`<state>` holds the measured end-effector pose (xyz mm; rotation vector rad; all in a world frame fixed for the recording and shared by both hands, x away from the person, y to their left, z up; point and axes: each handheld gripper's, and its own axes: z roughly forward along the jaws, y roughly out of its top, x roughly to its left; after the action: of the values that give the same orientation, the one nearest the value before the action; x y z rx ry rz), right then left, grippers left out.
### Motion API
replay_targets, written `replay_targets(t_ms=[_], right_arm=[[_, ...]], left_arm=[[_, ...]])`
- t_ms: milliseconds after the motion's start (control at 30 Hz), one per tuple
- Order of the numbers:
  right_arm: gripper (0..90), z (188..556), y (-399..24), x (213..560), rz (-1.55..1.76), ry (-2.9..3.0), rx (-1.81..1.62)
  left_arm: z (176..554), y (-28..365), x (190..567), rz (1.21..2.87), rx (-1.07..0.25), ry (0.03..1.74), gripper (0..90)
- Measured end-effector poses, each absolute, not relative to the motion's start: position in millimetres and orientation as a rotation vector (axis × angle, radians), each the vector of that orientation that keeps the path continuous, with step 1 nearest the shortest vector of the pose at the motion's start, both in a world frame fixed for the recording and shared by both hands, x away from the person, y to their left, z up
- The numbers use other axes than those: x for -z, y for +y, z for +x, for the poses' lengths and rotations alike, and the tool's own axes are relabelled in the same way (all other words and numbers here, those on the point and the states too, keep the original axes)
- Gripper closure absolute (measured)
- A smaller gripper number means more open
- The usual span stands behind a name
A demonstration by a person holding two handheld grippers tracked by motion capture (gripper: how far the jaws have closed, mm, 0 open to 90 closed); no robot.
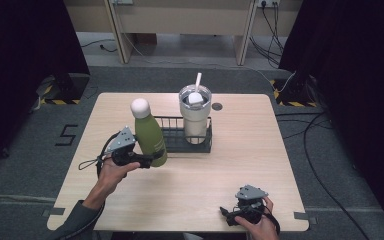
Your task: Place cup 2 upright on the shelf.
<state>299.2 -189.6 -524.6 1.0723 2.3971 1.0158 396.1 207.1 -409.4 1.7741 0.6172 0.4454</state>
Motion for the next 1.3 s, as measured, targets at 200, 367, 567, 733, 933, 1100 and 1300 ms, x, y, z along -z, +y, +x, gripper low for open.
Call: replay_targets(t_ms=[200,367,567,733,933,1100,1300], right_arm=[[0.5,299.5,-189.7,524.6,1.068,2.397,-1.017],[0.4,299.5,-189.7,524.6,1.068,2.397,-1.019],[0.4,299.1,-189.7,524.7,1.071,2.396,-1.02],[0.4,298.9,-189.6,524.6,1.075,2.396,-1.023],[0.4,298.8,-189.6,524.6,1.075,2.396,-1.023],[0.4,298.6,-189.5,524.6,1.078,2.395,-1.023],[0.5,298.6,-189.7,524.4,1.079,2.397,-1.021]], left_arm=[[406.7,206.5,398.7,1.772,-0.438,0.632,20.4],[414.0,206.2,394.0,1.769,-0.441,0.641,20.4],[421.8,206.9,387.3,1.764,-0.434,0.654,20.4],[428.3,206.1,384.0,1.769,-0.444,0.654,20.4],[439.2,203.6,382.9,1.773,-0.447,0.669,20.4],[448.2,202.6,378.5,1.767,-0.459,0.678,20.4],[458.5,203.0,375.8,1.758,-0.453,0.702,20.4]])
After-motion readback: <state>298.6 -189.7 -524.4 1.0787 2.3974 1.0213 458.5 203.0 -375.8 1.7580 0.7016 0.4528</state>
